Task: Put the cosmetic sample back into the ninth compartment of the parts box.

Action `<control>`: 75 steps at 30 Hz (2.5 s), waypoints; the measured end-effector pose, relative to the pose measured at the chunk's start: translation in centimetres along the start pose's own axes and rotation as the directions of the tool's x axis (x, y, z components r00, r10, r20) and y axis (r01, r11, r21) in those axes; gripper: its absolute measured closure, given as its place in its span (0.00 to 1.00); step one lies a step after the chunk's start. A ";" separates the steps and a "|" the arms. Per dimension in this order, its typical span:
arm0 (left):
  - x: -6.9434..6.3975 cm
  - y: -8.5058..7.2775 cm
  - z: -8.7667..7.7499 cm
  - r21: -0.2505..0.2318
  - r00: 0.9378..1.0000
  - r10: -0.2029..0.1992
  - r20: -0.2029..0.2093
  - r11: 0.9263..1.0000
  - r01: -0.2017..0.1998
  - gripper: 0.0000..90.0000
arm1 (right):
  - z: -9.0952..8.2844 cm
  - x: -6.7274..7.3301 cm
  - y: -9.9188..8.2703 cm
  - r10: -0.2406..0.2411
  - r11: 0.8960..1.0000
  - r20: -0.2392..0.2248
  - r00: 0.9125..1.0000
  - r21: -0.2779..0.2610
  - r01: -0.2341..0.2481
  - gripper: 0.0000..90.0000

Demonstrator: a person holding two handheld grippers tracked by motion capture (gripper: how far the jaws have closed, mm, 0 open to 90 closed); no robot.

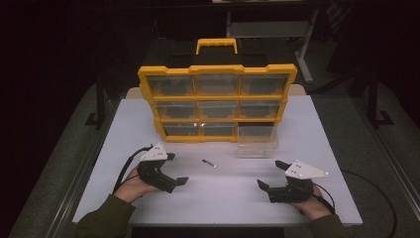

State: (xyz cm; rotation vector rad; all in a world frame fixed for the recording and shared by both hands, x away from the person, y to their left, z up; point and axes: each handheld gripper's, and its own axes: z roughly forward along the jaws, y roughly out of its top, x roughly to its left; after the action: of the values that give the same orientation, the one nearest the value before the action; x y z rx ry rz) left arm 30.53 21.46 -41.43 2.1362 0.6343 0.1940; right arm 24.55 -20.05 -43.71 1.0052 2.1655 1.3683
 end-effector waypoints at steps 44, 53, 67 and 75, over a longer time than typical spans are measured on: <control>0.9 4.4 5.8 -0.003 0.997 0.044 0.062 0.999 -0.043 0.01 | -0.1 -0.1 -0.1 0.008 1.000 0.011 1.000 -0.005 -0.008 0.10; 1.1 4.7 7.3 0.004 0.996 0.034 0.080 0.999 -0.035 0.01 | -0.1 -0.2 -0.2 0.000 1.000 0.011 1.000 -0.004 0.000 0.10; 1.6 4.3 8.8 0.027 0.993 0.048 0.106 0.998 -0.051 0.16 | 0.0 -0.1 -0.2 -0.001 1.000 0.009 1.000 -0.005 0.001 0.10; 1.6 4.1 9.4 0.045 0.990 0.060 0.128 0.997 -0.066 0.26 | -0.1 -0.1 -0.2 -0.001 1.000 0.015 1.000 -0.008 0.001 0.10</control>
State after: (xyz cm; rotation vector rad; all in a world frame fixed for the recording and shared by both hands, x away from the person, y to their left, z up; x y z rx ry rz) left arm 36.78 13.60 -43.97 2.1974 0.5027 0.0767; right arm 24.47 -20.19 -43.85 1.0083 2.1481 1.3635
